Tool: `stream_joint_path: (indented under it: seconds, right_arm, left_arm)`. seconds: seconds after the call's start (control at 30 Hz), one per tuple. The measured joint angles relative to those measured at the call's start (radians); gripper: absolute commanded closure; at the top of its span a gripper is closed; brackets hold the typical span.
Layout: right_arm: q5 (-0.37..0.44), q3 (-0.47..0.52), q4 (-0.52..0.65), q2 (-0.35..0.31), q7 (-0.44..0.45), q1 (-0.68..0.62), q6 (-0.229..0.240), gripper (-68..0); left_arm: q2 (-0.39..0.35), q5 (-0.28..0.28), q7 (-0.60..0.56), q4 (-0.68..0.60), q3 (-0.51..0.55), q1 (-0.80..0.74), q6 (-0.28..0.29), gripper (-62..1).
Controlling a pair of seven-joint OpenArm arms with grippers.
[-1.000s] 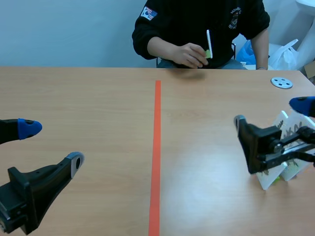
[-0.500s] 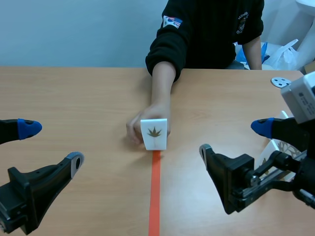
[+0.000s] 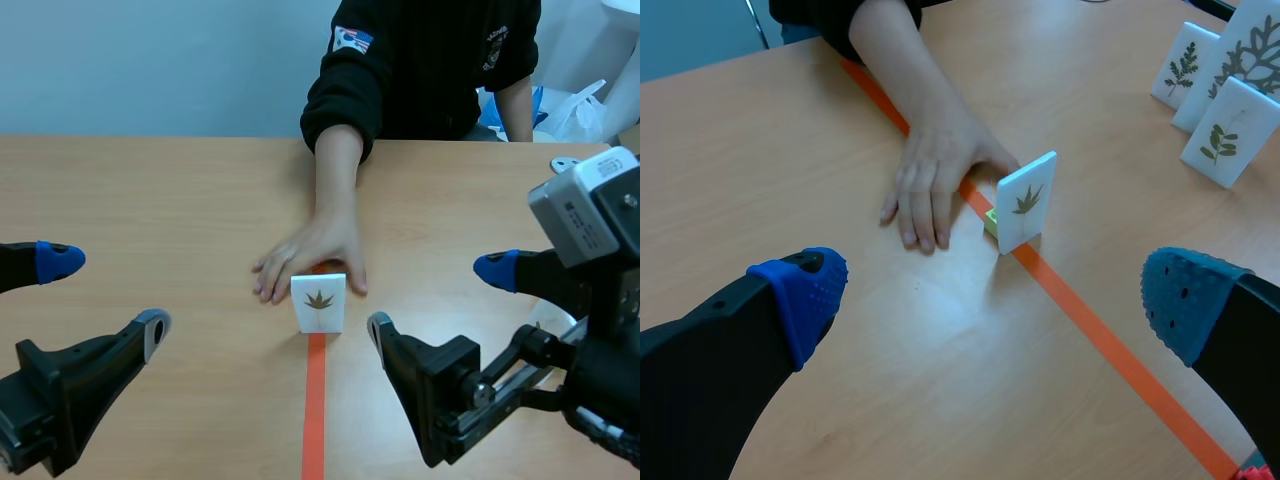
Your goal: Sort the leaf by its shape. The table is split by an orange tape line. A compound leaf with several leaflets goes to the left side, a simple leaf with one blade goes to the right side. Return to the home posture when a red brick is placed on the table.
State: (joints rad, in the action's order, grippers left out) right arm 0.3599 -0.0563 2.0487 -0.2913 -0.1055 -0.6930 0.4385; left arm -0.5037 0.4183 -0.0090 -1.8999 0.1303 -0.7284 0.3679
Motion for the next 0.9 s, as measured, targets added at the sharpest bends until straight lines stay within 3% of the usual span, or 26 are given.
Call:
stream_joint_path:
  seconds: [0.13, 0.27, 0.7, 0.9]
  right_arm:
    - [-0.003, 0.001, 0.0, 0.0, 0.019, 0.003, 0.0, -67.5]
    - [-0.003, 0.001, 0.0, 0.0, 0.025, 0.003, 0.0, -67.6]
    - [-0.003, 0.002, 0.0, 0.0, 0.044, 0.003, 0.0, -67.5]
    - [-0.003, 0.002, 0.0, 0.0, 0.045, 0.003, -0.004, -67.5]
  left_arm:
    - [0.0, -0.056, 0.018, 0.001, -0.006, 0.009, 0.0, -62.3]
    - [0.0, -0.061, 0.027, 0.051, -0.061, 0.083, 0.003, -62.3]
    - [0.003, -0.109, -0.043, 0.445, -0.313, 0.431, 0.027, -62.3]
    - [0.055, -0.146, -0.085, 0.627, -0.414, 0.6, 0.026, -62.3]
